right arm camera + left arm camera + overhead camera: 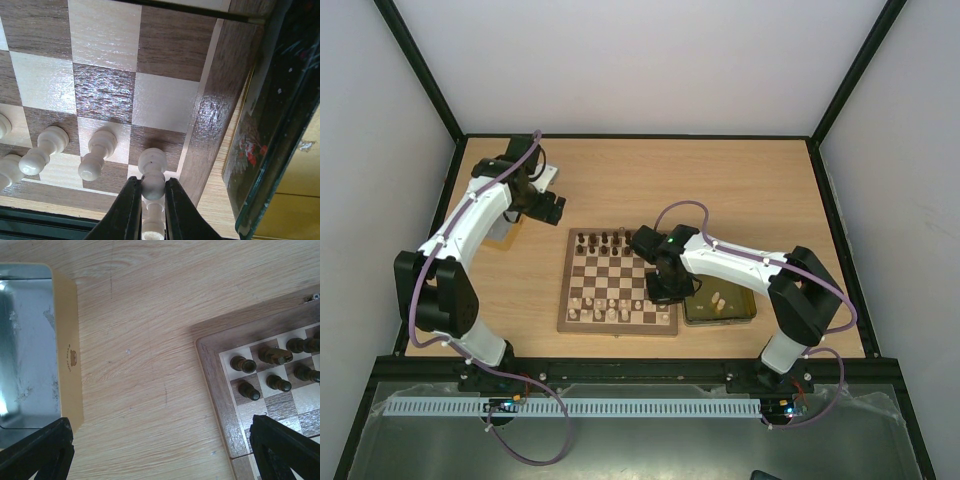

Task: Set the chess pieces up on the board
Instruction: Place the chess piece on the chessboard.

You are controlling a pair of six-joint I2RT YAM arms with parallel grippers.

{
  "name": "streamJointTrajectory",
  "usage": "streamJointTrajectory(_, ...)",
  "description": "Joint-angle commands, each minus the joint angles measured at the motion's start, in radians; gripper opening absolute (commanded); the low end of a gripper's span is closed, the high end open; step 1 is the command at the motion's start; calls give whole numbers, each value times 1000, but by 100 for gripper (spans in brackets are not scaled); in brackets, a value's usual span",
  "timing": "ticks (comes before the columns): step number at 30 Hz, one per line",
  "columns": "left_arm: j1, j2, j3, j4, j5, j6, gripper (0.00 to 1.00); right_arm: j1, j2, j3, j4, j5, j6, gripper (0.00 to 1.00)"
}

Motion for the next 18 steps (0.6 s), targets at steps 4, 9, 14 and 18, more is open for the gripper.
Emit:
streamJointTrajectory(4, 0, -33, -20, 5, 3, 0, 96, 11, 0, 5, 2, -2, -3, 10)
streamJointTrajectory(9, 0, -33, -20, 5, 1, -1, 96, 11, 0, -1, 5, -10, -5, 10)
streamJointTrajectory(14, 0, -36, -23, 6, -1, 0, 96, 11, -4, -10, 8, -10, -5, 11)
streamJointTrajectory(18, 0, -38, -26, 7, -3, -1, 96, 12, -9, -12, 5, -7, 0, 11)
